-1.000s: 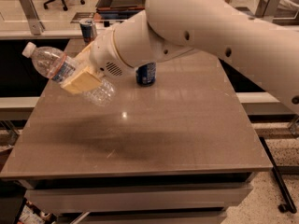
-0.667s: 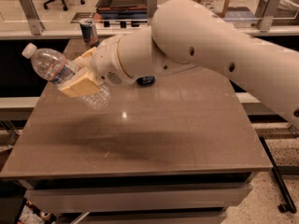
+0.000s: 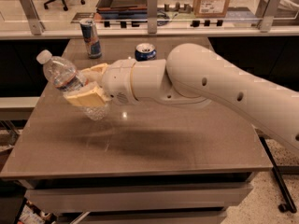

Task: Place water bottle upright

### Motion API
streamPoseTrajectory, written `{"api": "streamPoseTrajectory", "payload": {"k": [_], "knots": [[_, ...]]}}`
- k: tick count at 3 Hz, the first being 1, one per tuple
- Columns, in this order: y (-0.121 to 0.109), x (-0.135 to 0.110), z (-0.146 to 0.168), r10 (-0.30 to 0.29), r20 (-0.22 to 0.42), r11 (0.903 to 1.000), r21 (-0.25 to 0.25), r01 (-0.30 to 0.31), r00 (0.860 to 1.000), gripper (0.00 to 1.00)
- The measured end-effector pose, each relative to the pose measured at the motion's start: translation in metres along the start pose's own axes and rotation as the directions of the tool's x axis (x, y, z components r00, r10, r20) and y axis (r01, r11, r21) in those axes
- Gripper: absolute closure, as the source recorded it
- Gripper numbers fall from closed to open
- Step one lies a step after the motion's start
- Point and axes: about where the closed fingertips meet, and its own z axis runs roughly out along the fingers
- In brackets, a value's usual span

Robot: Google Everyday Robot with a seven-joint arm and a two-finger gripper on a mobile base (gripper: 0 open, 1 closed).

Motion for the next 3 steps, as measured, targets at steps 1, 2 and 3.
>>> {"api": "streamPoseTrajectory", "payload": {"k": [1,2,3], "knots": [[-0.001,0.013,-0.004,0.045,0.075,0.9985,0.028,-0.047,0.996,1.00],[-0.004,0.025,-0.009,0.080,0.139,0.9950,0.049,-0.087,0.987,1.00],[-0.008,0.039,-0.014,0.109,0.201,0.9897,0.069,-0.125,0.973,1.00]]}}
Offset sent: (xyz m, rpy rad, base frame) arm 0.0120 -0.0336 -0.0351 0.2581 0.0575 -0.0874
